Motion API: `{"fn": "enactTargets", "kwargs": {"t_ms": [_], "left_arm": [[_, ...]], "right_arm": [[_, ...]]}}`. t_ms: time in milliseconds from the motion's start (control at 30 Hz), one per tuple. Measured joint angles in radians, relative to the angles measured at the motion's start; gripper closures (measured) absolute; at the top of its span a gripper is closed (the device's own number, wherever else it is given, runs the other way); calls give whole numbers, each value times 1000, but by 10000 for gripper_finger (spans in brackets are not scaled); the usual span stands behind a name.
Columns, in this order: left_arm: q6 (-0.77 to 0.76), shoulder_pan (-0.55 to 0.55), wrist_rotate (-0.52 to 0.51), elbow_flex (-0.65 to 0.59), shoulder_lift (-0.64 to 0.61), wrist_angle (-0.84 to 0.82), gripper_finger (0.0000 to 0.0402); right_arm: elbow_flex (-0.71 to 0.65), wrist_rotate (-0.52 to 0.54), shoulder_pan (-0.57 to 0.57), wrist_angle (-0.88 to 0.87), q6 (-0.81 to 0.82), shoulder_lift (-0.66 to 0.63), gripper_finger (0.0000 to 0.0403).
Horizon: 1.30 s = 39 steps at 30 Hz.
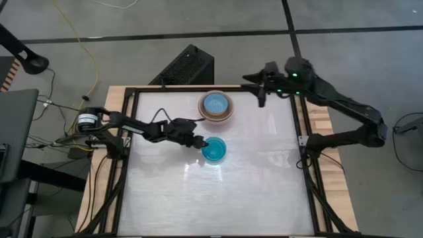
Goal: Nest bowls inside each other
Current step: Stack the blue bowl on top of the blue patterned bowl
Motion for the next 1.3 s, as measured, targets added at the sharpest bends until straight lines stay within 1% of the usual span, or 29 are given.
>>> {"fn": "enactTargets", "kwargs": {"t_ms": [133, 233, 333, 433, 467, 533, 667, 833, 933, 1000, 1133, 1300], "left_arm": [[22, -7, 38, 72, 72, -97, 208], [51, -20, 64, 109, 114, -118, 245], [67, -28, 84, 131, 132, -112, 302], [85, -29, 81, 140, 129, -81, 378], [85, -29, 81, 140, 123, -64, 388], [80, -22, 78, 141, 111, -5, 394], [67, -1, 51, 141, 77, 34, 400], [68, 43, -5, 141, 10, 15, 401], [88, 91, -60, 141, -32, -13, 401], [101, 129, -74, 141, -62, -22, 401], [155, 215, -80, 187, -91, -119, 401], [273, 320, -34, 350, -69, -285, 401]], "right_arm": [[0, 22, 19, -81, 16, -80, 212], [0, 55, 40, -125, 25, -128, 212], [0, 97, 67, -154, 27, -169, 212], [0, 146, 93, -188, 28, -202, 212], [0, 163, 101, -201, 28, -209, 212], [0, 186, 115, -225, 28, -220, 212], [0, 207, 137, -261, 30, -225, 212], [-9, 210, 166, -270, 35, -222, 212], [-29, 228, 187, -271, 49, -222, 212], [-38, 228, 198, -274, 52, -222, 212], [-42, 228, 212, -273, 54, -222, 212], [-42, 230, 211, -272, 54, -222, 212]]}}
